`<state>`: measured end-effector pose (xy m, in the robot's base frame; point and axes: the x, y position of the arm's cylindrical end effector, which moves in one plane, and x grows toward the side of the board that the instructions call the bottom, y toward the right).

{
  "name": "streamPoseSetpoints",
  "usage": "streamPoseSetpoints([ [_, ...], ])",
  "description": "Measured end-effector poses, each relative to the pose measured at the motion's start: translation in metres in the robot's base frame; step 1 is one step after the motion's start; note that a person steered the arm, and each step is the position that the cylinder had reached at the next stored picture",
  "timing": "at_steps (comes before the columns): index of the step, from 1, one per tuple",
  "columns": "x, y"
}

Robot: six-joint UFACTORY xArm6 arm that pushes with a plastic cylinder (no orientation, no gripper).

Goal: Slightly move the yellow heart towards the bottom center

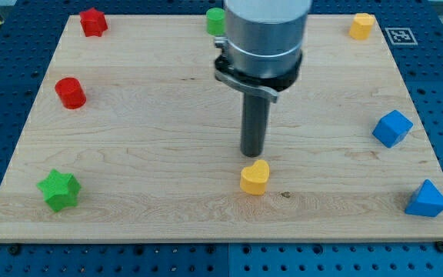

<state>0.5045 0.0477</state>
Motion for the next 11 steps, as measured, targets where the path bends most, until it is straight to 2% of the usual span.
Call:
streamPoseSetpoints([
  [1,0.0,0.01],
  [4,0.012,-0.014],
  [8,0.016,-0.016],
  [11,0.027,0.033],
])
